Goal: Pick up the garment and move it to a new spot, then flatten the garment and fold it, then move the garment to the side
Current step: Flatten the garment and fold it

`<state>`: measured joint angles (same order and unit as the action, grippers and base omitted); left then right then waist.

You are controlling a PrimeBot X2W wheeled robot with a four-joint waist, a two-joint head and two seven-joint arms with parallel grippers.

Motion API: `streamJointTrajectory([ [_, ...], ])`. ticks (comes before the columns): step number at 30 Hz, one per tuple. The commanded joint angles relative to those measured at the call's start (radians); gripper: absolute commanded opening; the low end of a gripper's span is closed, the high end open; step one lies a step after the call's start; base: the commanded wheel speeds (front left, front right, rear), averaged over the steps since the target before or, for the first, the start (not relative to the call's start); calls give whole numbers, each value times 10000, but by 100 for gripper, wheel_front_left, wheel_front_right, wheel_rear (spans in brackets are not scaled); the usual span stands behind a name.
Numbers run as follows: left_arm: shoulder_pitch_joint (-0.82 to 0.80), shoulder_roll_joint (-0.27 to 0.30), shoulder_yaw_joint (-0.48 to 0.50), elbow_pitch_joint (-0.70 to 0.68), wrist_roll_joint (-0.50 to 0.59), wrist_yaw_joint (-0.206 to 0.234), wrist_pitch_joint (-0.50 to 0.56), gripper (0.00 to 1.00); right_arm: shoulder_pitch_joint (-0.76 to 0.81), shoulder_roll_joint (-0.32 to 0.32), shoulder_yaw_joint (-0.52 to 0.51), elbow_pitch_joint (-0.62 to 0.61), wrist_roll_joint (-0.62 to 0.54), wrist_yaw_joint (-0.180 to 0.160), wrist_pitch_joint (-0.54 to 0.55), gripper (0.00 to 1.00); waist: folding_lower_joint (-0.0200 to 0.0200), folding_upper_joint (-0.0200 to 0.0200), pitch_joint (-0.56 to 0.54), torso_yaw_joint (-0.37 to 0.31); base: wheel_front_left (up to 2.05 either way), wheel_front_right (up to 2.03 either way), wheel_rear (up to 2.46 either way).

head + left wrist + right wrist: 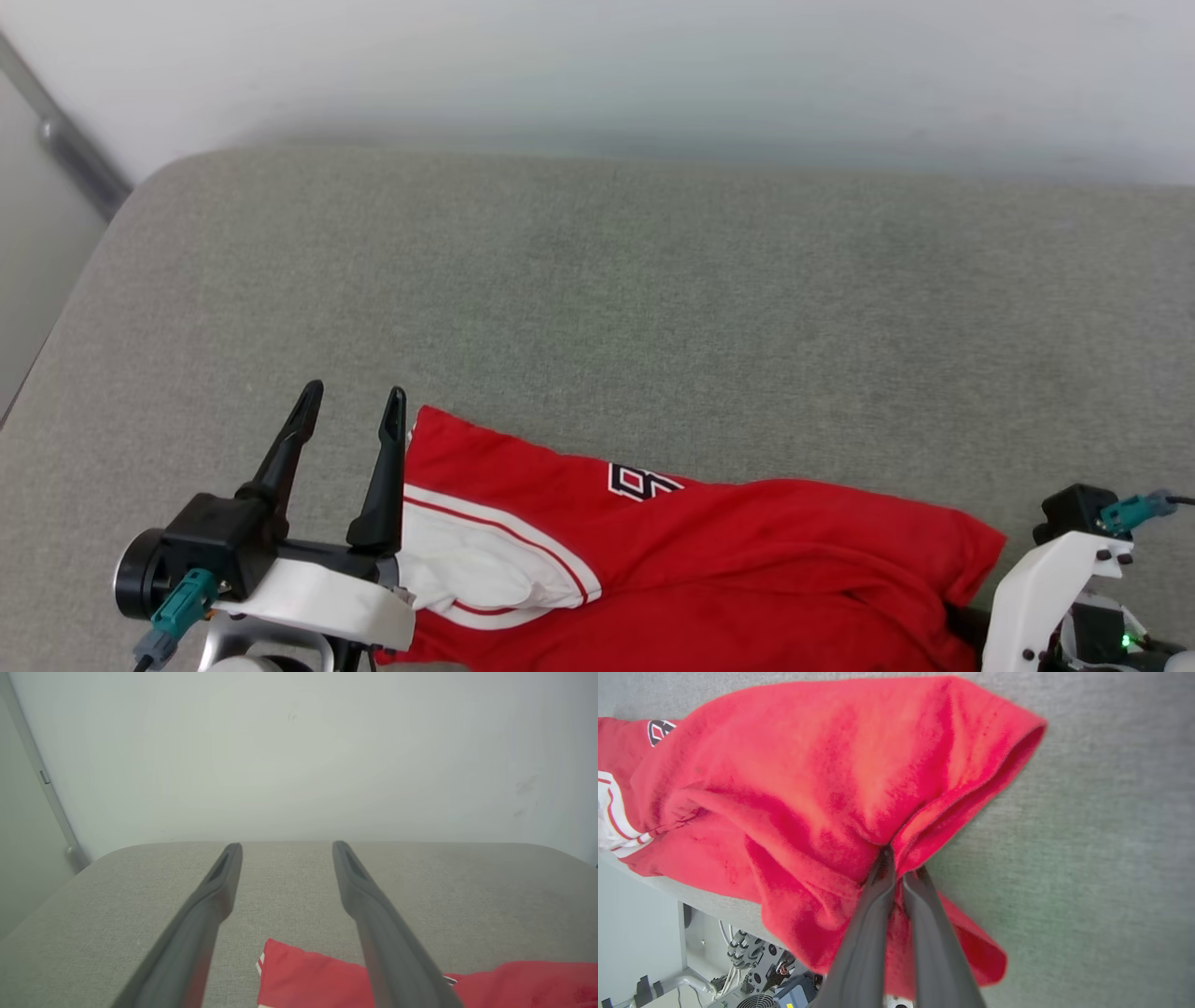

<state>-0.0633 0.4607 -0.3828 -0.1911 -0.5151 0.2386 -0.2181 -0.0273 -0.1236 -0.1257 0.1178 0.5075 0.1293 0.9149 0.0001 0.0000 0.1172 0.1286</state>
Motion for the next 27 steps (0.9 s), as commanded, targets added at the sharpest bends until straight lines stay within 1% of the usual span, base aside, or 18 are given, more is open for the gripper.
streamJointTrajectory([
  [1, 171, 54, 9, -50, 1, 78, 29, 100, -157, -95, 55, -198, 66, 14, -23, 0, -1, 0, -289, -191, 0, 0, 0],
  [5, 315, 135, 5, -140, 5, 169, 121, 100, -218, -386, -54, -332, 191, 14, -90, 0, -1, 0, -573, -386, 0, 0, 0],
  [9, 462, 190, 16, -235, -20, 266, 204, 100, -207, -627, -476, -356, 164, 12, -39, 0, -1, 0, -768, -607, 0, 0, 0],
  [11, 561, 197, 33, -267, -48, 311, 201, 100, -139, -678, -867, -376, 100, 12, 41, 0, -1, 0, -828, -735, 0, 0, 0],
  [19, 747, 185, 20, -327, -64, 434, 193, 100, -142, -825, -2955, -709, -356, 14, 492, 0, -1, 0, -927, -1083, 0, 0, 0],
  [22, 735, 193, 31, -345, -81, 428, 175, 100, -321, -736, -3189, -796, -272, 14, 665, 0, -1, 0, -920, -1130, 0, 0, 0],
  [23, 737, 200, 37, -340, -97, 436, 179, 100, -424, -587, -3274, -817, -137, 14, 798, 0, -1, 0, -916, -1147, 0, 0, 0],
  [25, 727, 193, 45, -332, -144, 420, 185, 100, -639, 73, -3542, -670, 492, 14, 1404, 0, -1, 0, -923, -1167, 0, 0, 0],
  [27, 718, 173, -1, -287, -149, 400, 250, 100, -885, 420, -3692, -619, 1401, 14, 2196, 0, -1, 0, -954, -1139, 0, 0, 0],
])
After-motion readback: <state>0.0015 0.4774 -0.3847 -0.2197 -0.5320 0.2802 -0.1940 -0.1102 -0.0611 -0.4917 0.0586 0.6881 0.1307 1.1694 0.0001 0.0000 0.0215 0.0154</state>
